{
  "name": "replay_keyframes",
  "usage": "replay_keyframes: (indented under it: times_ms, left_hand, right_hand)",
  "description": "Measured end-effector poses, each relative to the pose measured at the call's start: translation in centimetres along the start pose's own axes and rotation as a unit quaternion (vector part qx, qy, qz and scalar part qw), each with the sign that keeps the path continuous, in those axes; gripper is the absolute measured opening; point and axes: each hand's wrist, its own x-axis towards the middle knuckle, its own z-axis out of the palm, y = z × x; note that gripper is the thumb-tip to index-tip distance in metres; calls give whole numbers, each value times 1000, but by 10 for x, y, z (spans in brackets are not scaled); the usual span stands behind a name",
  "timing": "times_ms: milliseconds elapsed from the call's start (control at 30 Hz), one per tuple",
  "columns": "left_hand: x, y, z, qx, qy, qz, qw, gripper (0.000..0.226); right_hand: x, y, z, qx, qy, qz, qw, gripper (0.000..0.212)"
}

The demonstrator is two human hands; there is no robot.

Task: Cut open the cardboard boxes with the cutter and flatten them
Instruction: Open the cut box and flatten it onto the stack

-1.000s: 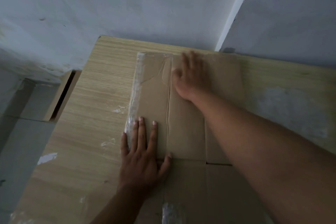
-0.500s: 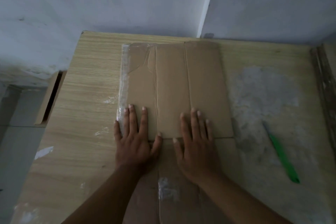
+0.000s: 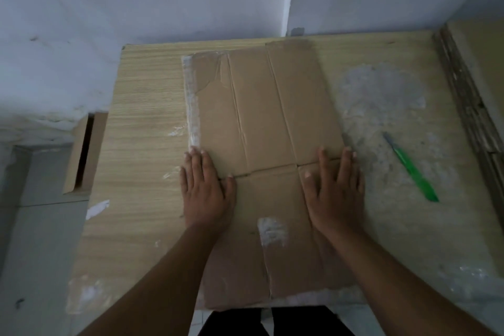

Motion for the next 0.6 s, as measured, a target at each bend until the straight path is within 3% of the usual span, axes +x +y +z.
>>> replay_keyframes:
  times_ms: [67,233,367,500,600]
  left_hand:
    - [-9,-15,-6,-32,-9,-47,998,83]
    - [-16,-29,-24,-76,-32,-42,996,67]
    - [-4,-31,-46,-118,-25,-74,990,30]
    - [2,-34,-64,-231,-26,-167,958,34]
    - [-8,-29,-66,-261,-20,-215,941,36]
  right_hand:
    - [11,-1,1,18,-6,37,999,71]
    - [9,-13,-6,48,-7,86,995,78]
    - [3,-24,-19,99,-8,158,982,81]
    - [-9,-25,-31,199,-29,189,961,61]
    - [-17,-22,-46,237,21,153,959,45]
